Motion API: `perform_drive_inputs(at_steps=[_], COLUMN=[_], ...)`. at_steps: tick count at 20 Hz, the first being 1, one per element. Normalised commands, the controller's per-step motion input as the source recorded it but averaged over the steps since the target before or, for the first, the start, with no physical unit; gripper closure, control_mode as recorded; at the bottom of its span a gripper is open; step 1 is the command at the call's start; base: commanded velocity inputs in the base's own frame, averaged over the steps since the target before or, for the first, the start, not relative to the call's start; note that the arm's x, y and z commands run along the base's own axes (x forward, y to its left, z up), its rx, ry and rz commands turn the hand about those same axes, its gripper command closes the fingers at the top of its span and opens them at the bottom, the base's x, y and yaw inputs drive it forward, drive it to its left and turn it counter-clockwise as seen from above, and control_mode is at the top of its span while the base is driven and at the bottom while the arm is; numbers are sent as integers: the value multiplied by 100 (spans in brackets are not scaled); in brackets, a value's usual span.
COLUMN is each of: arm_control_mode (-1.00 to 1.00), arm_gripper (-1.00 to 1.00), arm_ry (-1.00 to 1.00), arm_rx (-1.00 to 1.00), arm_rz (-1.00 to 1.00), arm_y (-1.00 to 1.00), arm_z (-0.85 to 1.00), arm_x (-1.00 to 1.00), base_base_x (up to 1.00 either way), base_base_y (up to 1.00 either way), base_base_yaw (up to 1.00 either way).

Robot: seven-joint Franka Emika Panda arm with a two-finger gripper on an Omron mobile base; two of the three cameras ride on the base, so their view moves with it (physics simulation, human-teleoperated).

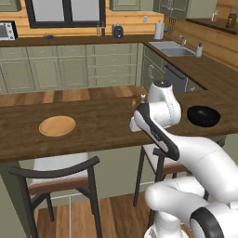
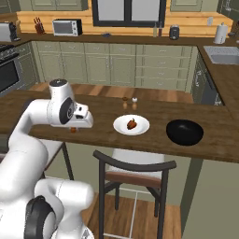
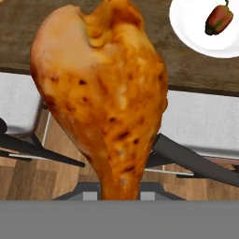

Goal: Pick the chicken drumstick and bell pepper from their plates and place them in the bowl. Then put the bowl in the fridge.

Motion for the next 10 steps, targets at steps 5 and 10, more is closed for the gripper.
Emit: perform_drive_inputs(at_steps=[5,10], arm_control_mode=[-100,-100], arm_gripper=[100,100], arm_ry=[1,0], arm_rx=[-1,0], arm_rz=[1,0], arm_y=[-31,0], arm_z=[4,0], arm_x=[-13,0], base_base_x=[0,0], base_base_y=[0,0], base_base_yaw=[0,0])
